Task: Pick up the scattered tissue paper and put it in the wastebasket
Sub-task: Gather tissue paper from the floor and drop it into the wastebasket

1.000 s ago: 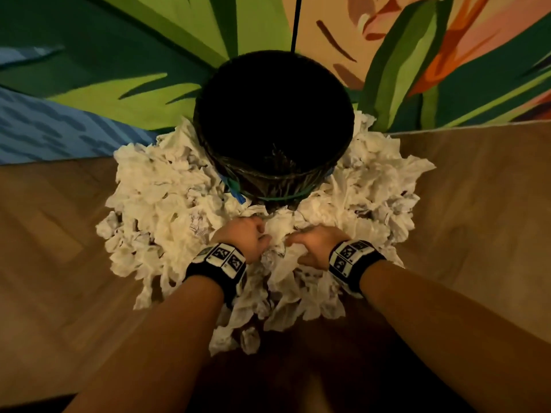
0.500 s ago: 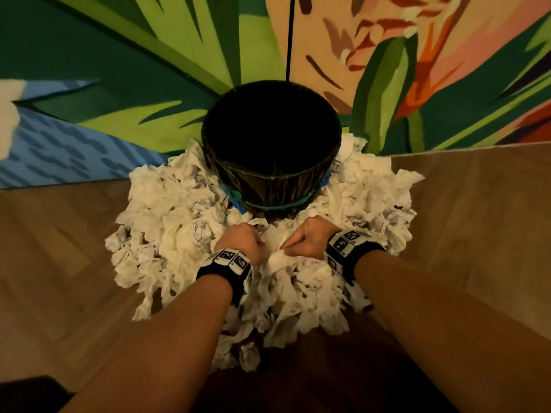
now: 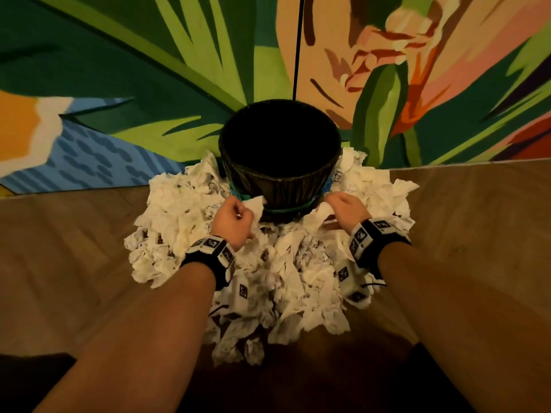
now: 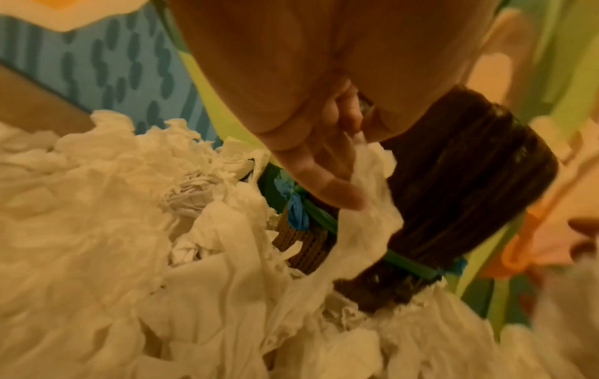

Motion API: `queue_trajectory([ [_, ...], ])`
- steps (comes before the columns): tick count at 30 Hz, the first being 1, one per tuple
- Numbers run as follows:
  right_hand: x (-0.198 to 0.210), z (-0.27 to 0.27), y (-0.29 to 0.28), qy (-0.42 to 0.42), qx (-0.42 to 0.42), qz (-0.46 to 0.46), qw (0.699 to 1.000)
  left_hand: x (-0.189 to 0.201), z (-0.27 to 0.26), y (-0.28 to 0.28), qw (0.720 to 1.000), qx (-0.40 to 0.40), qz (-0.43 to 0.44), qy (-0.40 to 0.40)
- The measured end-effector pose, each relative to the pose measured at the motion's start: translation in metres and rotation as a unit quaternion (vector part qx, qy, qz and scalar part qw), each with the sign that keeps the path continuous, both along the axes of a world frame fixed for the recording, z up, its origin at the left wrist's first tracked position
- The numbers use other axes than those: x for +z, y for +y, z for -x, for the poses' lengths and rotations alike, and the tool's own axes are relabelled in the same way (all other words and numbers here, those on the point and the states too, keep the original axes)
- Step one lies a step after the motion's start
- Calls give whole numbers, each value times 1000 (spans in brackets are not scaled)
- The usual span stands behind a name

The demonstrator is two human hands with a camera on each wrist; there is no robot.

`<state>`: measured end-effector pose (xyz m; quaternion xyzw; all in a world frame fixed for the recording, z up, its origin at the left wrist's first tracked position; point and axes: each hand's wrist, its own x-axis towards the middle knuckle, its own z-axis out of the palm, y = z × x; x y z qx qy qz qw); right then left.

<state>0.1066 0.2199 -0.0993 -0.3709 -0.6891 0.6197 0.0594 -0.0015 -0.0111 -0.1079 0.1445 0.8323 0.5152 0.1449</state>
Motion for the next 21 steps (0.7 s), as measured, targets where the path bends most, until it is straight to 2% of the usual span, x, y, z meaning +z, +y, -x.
queue_trajectory([
  [2,4,-3,-3,9,11,-12,1000,6,0,-3,999,27,-29,-15],
  [5,2,-7,-8,24,17,-2,1000,8,0,-6,998,55,-15,7],
  [7,0,-7,-12,24,19,-12,999,2,-2,-7,998,58,-27,-22],
  [9,-6,-6,-16,-26,68,-118,990,-7,-5,-11,999,33,4,-21],
  [11,-12,-7,-22,-86,163,-251,950,-19,-7,-17,996,-19,88,25],
  [12,-16,-7,-26,-113,225,-287,924,-25,-7,-20,990,-41,126,39],
  [15,-28,-7,-42,-203,393,-335,832,-37,-5,-25,970,-85,215,68],
  [17,-37,-5,-50,-233,455,-354,783,-40,-5,-27,962,-89,244,87],
  [21,-51,-2,-61,-264,509,-423,702,-44,-9,-20,942,-106,307,81],
])
